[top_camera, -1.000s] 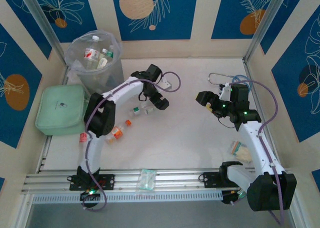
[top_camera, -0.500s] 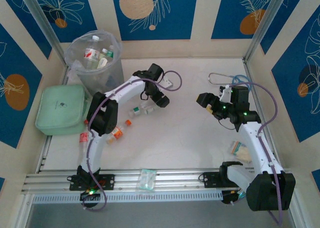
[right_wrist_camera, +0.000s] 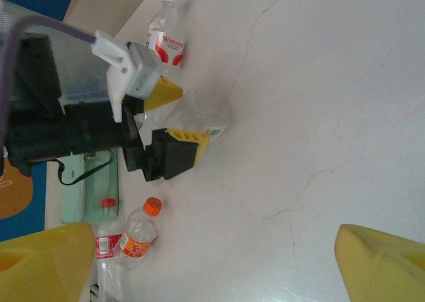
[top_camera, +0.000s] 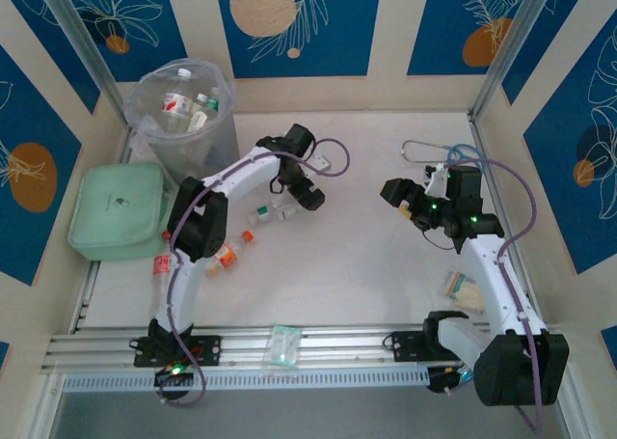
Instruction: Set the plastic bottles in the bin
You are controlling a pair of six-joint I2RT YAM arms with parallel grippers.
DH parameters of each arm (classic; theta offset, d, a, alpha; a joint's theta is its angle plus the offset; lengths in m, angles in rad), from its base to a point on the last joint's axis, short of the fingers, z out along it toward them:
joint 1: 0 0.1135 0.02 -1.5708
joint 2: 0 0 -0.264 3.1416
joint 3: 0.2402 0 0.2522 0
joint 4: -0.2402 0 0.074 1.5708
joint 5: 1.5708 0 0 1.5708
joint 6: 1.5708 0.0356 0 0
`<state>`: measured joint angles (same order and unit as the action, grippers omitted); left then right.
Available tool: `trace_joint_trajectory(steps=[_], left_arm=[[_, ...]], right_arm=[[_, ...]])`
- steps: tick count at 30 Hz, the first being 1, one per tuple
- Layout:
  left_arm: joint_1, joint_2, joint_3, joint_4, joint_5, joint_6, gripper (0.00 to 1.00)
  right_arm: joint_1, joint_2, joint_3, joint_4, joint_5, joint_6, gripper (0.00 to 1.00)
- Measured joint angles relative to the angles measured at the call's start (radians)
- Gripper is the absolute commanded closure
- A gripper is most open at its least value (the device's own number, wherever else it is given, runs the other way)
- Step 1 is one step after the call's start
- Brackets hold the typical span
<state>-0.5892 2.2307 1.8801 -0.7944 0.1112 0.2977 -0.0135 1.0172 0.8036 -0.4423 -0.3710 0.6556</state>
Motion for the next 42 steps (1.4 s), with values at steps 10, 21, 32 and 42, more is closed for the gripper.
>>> trace_joint_trajectory(steps=[10,21,32,42], left_arm=[[0.003,0.0,-0.086,-0.005,-0.068,0.0,0.19],[0.006,-0.02,-0.012,-0.077,-0.089,-0.008,0.42],[0.078,-0.276,0.32,-0.154,-0.066,-0.031,0.41],[0.376,-0.459,0.402,-0.005,-0.023,-0.198,0.47]], right_arm=[[0.0,-0.001,-0.007,0.001,0.0,0.0,0.07],[-0.001,-0.008,-0.015,0.0,0.0,0.0,0.07],[-0.002,-0.007,-0.015,-0.007,0.0,0.0,0.07],[-0.002,0.01,-0.015,0.007,-0.011,-0.001,0.07]])
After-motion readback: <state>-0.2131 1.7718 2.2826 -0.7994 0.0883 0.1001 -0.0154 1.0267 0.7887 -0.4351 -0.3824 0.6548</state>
